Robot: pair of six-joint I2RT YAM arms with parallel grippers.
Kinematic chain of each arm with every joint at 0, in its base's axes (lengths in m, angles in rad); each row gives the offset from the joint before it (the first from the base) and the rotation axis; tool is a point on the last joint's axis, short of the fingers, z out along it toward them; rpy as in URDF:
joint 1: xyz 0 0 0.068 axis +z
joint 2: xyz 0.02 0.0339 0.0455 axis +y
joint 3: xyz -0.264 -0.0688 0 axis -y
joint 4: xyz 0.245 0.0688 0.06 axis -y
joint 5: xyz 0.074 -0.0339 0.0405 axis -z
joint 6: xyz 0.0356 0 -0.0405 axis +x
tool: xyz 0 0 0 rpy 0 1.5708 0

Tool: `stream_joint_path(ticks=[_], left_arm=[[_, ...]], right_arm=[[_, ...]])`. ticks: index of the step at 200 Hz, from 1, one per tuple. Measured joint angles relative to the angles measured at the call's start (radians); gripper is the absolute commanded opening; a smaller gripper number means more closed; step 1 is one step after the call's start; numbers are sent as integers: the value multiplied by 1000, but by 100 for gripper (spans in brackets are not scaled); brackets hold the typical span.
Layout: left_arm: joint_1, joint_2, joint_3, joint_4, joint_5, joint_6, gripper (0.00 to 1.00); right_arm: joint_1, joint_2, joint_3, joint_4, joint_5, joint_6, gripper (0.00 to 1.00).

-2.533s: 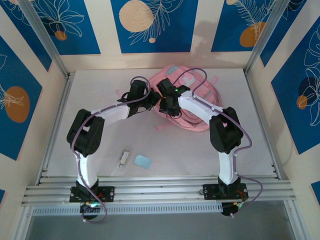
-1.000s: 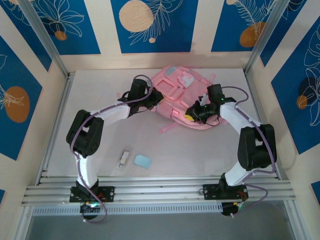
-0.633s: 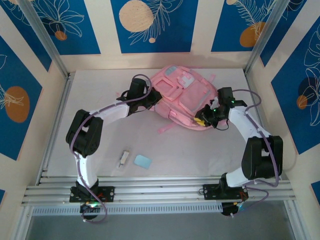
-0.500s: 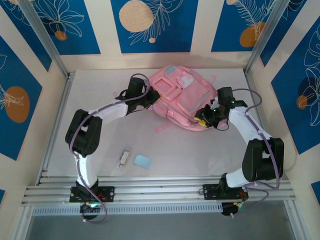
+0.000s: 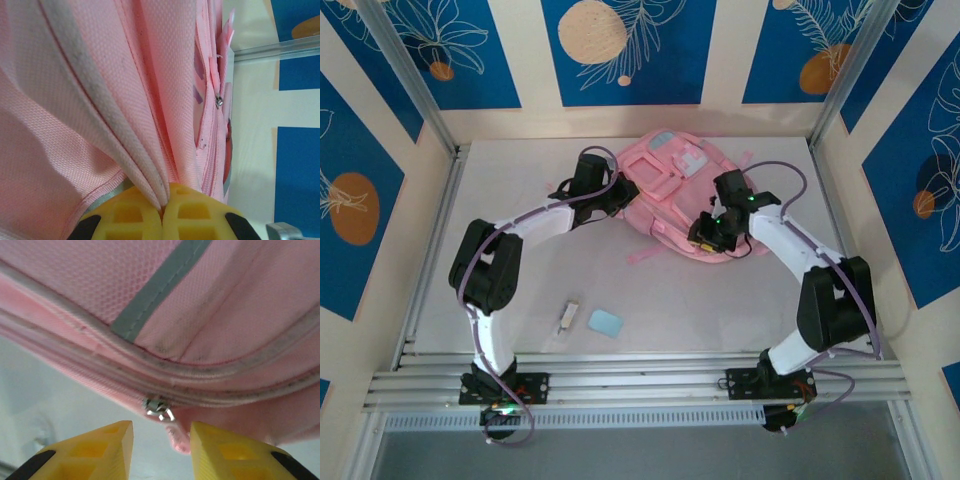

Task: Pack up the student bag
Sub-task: Zip the student bag at the center of the table.

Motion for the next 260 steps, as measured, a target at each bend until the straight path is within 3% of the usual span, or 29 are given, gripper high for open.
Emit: stream_joint_path(ticks=[48, 136, 210, 260], left_arm=[[0, -7, 0, -9, -4, 0, 0], [0, -7, 0, -17, -17, 14, 0], [21, 60, 80, -72, -33, 101, 0], [50, 245, 366, -200, 1, 173, 0]], right_arm=[[43, 31, 0, 14, 80, -49, 34], [58, 72, -23, 72, 68, -60, 0], [42, 31, 37, -42, 49, -103, 0], [18, 31, 48, -77, 47, -147, 0]])
